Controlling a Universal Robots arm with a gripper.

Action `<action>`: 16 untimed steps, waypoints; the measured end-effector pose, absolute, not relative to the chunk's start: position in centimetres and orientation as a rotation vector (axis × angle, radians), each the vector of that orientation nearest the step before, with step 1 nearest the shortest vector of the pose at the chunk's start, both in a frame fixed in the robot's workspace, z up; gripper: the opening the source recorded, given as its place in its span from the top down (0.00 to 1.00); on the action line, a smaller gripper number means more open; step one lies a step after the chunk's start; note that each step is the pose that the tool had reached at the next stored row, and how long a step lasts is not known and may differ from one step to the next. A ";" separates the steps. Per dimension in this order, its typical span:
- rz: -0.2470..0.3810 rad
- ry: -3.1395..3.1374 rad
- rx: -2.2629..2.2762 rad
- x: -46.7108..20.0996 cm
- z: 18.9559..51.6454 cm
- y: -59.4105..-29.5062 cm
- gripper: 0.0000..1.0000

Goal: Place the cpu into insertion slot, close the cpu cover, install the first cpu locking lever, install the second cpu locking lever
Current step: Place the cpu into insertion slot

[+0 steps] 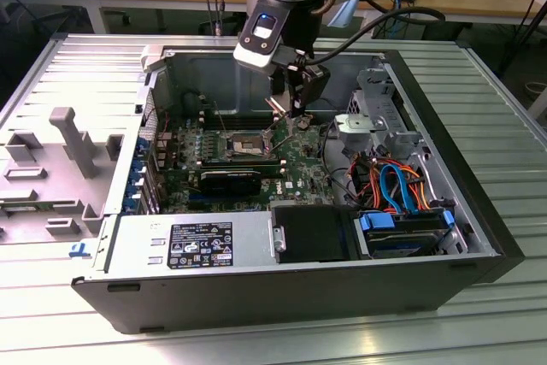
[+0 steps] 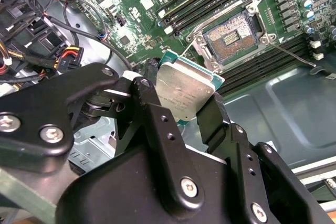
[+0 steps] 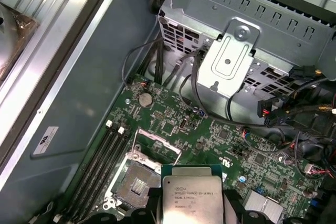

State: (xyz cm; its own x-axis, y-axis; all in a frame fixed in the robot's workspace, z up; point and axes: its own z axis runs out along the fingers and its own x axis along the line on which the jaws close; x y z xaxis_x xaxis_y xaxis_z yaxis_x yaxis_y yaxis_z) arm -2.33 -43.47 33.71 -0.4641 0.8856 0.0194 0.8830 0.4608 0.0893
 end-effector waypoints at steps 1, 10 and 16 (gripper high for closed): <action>0.135 2.658 1.613 -2.3 33.7 -43.5 0.45; 0.134 2.640 1.640 -2.3 33.7 -43.5 0.45; 0.134 2.628 1.658 -2.3 33.7 -43.5 0.45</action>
